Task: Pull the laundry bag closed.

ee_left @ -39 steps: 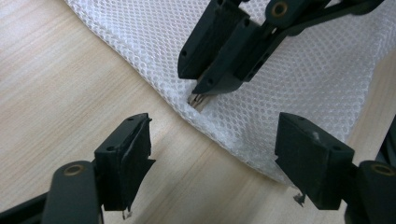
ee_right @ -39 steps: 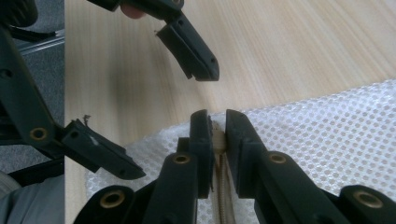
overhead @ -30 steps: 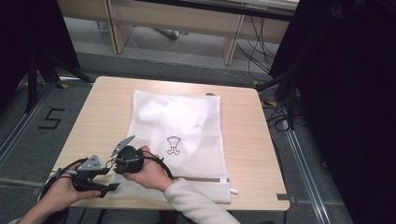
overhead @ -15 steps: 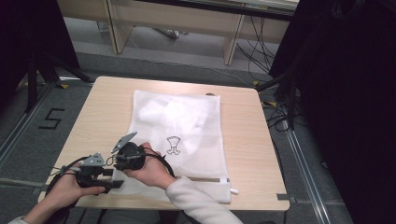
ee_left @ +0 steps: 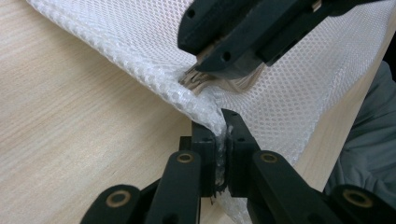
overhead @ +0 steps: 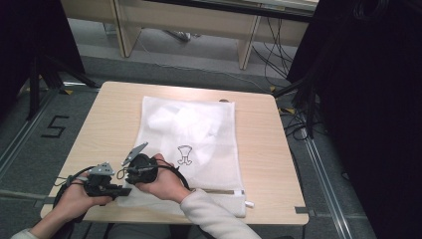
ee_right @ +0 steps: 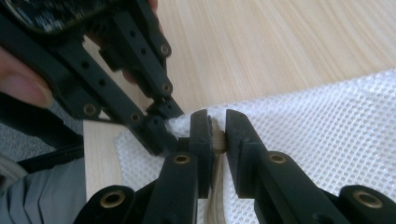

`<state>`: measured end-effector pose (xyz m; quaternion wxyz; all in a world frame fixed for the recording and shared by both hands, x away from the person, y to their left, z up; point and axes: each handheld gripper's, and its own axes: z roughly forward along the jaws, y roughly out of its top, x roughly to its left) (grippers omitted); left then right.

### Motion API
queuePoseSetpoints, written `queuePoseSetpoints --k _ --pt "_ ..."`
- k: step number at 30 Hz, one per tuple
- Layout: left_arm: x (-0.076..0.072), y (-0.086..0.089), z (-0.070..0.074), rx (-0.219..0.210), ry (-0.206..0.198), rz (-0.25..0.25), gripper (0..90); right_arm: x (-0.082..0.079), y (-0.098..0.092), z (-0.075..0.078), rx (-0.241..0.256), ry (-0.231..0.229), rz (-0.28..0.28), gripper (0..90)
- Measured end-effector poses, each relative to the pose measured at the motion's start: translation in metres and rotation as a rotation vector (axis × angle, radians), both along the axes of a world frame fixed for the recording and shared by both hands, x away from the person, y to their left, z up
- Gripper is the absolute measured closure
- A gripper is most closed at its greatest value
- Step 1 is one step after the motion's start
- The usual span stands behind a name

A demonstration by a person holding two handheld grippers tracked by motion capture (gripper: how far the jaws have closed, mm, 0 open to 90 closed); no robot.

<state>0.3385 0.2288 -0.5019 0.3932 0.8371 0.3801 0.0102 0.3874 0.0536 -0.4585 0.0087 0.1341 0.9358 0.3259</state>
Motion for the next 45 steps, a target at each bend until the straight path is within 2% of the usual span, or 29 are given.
queuePoseSetpoints --k 2,10,12,15,17,18,21,26,27,28,29,33,39,41,45 --pt "-0.001 0.000 0.000 -0.006 -0.002 0.021 84.8 0.000 -0.002 -0.001 -0.008 0.005 0.002 81.9" --pt "-0.001 0.001 0.002 -0.021 -0.002 0.030 85.4 0.001 -0.009 -0.008 -0.043 0.006 0.013 82.1" --pt "-0.001 0.001 0.002 -0.021 0.001 0.029 85.5 -0.001 -0.012 -0.008 -0.059 0.031 -0.011 82.1" --pt "-0.002 0.002 0.003 -0.016 0.003 0.044 85.6 -0.001 -0.014 -0.010 -0.079 0.017 0.001 82.1" --pt "-0.002 0.001 0.003 -0.026 0.004 0.044 85.6 -0.001 -0.015 -0.011 -0.079 0.022 0.000 82.1" --pt "-0.001 0.002 0.003 -0.017 -0.004 0.028 85.5 -0.002 -0.018 -0.012 -0.075 0.045 -0.023 82.1" --pt "-0.001 0.001 0.004 -0.013 -0.010 0.030 85.5 -0.002 -0.018 -0.011 -0.084 0.026 -0.017 82.1" --pt "-0.002 0.002 0.004 -0.013 -0.013 0.033 85.6 -0.004 -0.020 -0.010 -0.084 0.047 -0.016 82.1" --pt "-0.001 0.002 0.004 -0.021 -0.011 0.032 85.5 -0.004 -0.021 -0.010 -0.096 0.034 -0.016 82.1" --pt "-0.002 0.002 0.005 -0.008 -0.015 0.035 85.6 -0.004 -0.021 -0.011 -0.101 0.039 -0.012 82.1" --pt "-0.001 0.002 0.004 -0.025 -0.015 0.032 85.5 -0.004 -0.022 -0.012 -0.098 0.045 -0.014 82.1" --pt "-0.001 0.002 0.005 -0.009 -0.021 0.026 85.5 -0.005 -0.024 -0.012 -0.095 0.043 -0.009 82.1" --pt "-0.002 0.002 0.005 -0.014 -0.018 0.031 85.5 -0.006 -0.025 -0.012 -0.106 0.037 -0.015 82.1" --pt "-0.002 0.002 0.005 -0.027 -0.017 0.030 85.5 -0.007 -0.025 -0.013 -0.108 0.043 -0.010 82.1" --pt "-0.002 0.002 0.006 -0.021 -0.022 0.030 85.5 -0.007 -0.027 -0.013 -0.118 0.040 -0.012 82.2"
